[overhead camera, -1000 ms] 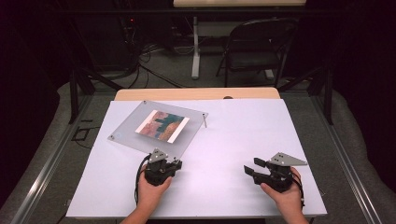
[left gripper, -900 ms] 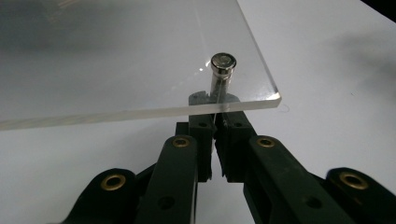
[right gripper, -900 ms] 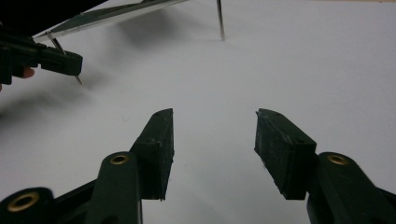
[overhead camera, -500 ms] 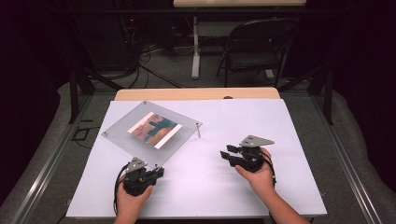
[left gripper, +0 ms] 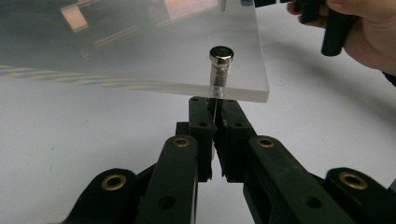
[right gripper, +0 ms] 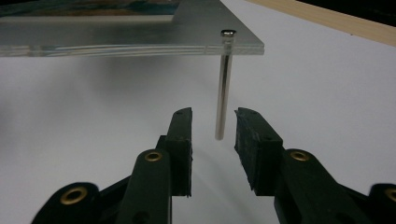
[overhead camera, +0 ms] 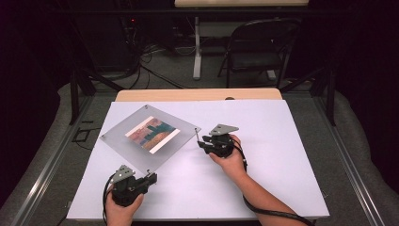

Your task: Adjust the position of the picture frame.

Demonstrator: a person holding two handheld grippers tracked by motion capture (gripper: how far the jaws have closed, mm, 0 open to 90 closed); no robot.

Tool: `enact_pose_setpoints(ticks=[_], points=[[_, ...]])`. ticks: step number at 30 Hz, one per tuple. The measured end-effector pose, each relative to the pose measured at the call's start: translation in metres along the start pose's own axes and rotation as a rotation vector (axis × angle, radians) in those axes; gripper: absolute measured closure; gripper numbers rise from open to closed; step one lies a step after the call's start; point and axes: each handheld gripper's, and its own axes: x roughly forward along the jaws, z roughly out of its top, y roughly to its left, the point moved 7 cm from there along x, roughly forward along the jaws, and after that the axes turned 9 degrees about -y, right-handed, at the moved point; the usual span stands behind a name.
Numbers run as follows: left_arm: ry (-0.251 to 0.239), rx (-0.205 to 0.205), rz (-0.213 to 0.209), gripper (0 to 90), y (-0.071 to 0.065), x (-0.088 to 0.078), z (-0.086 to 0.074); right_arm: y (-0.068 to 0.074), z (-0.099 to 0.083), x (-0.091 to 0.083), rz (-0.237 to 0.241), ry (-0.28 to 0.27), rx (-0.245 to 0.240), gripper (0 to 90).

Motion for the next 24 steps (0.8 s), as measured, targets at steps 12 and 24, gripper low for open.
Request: enact_pose_setpoints(ticks=[12, 24], points=[[-0.01, 0.002, -0.003, 85.5, 0.001, -0.002, 0.002, -0.003, 0.003, 0.031, 0.006, 0.007, 0.042, 76.3], [-0.007, 0.012, -0.005, 85.4, 0.001, -0.001, 0.001, -0.003, 0.005, 0.033, 0.009, 0.005, 0.035, 85.0]])
